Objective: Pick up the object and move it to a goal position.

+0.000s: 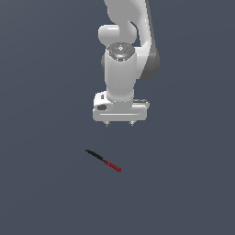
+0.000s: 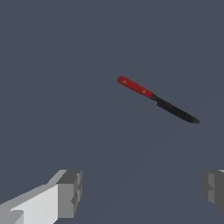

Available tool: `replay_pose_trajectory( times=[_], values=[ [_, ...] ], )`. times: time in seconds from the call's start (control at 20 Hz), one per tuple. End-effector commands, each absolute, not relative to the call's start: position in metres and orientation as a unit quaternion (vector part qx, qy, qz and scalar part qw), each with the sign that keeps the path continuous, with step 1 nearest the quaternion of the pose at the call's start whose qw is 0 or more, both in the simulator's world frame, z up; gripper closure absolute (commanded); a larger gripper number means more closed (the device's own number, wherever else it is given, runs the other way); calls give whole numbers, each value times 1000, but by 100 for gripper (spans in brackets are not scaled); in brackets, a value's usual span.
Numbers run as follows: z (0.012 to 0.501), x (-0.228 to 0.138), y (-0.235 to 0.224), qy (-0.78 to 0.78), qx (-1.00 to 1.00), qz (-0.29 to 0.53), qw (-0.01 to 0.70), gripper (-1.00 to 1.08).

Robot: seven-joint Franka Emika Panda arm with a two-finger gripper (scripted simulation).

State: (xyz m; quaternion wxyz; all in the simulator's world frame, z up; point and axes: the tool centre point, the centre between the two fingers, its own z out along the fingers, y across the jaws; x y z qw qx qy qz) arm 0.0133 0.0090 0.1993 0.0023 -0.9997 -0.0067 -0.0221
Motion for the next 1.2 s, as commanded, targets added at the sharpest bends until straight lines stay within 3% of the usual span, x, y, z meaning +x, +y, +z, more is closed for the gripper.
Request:
replay_pose_trajectory(
  times=[0.0,1.15],
  values=[
    [199,13,9,-7,-1000,-22,2,-92],
    [192,19,9,-56,-998,-16,4,-92]
  ],
)
